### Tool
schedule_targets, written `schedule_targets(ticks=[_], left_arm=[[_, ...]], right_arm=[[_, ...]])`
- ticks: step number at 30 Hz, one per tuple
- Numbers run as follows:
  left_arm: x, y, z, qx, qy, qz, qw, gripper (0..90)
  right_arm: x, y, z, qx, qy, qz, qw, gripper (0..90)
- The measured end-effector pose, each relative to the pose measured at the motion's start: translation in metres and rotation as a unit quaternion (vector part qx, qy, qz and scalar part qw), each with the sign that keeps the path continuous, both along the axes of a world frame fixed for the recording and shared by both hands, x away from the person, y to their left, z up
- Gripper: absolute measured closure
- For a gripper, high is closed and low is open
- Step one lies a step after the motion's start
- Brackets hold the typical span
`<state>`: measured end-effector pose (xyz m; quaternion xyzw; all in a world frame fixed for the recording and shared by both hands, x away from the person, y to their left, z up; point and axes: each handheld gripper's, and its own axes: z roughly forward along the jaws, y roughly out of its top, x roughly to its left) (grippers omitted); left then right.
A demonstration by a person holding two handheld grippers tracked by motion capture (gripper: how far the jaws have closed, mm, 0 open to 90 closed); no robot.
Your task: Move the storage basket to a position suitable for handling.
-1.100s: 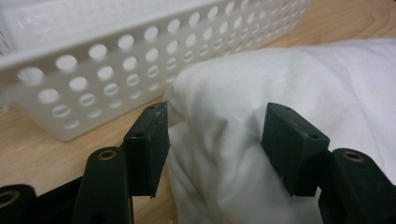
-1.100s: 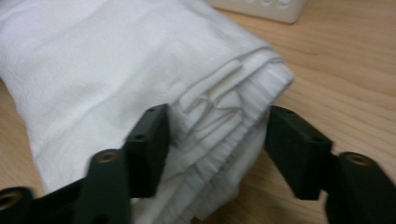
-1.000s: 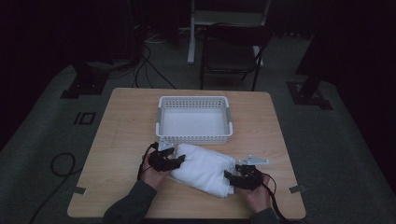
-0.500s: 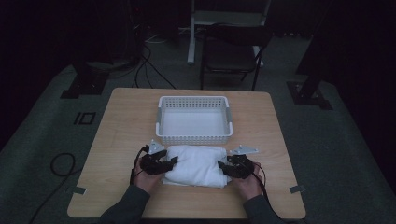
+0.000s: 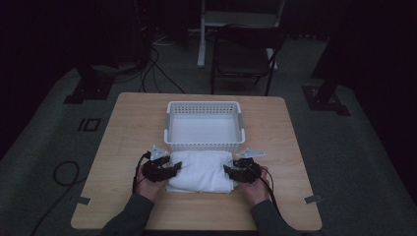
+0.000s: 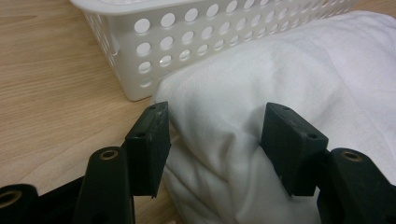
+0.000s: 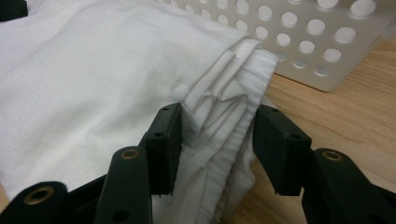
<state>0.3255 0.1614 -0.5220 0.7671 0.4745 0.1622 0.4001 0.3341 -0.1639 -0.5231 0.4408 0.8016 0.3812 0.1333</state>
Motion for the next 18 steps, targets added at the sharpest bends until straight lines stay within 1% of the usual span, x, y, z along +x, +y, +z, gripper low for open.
schedule_targets(ticks=[18], left_arm=[[-0.0005,0.0009,-0.0024,-0.004,0.000,-0.002,1.0000,41.8]], right_arm=[[-0.0019,0.0001,0.0001,-0.001,-0.003,-0.003,1.0000,50.4]])
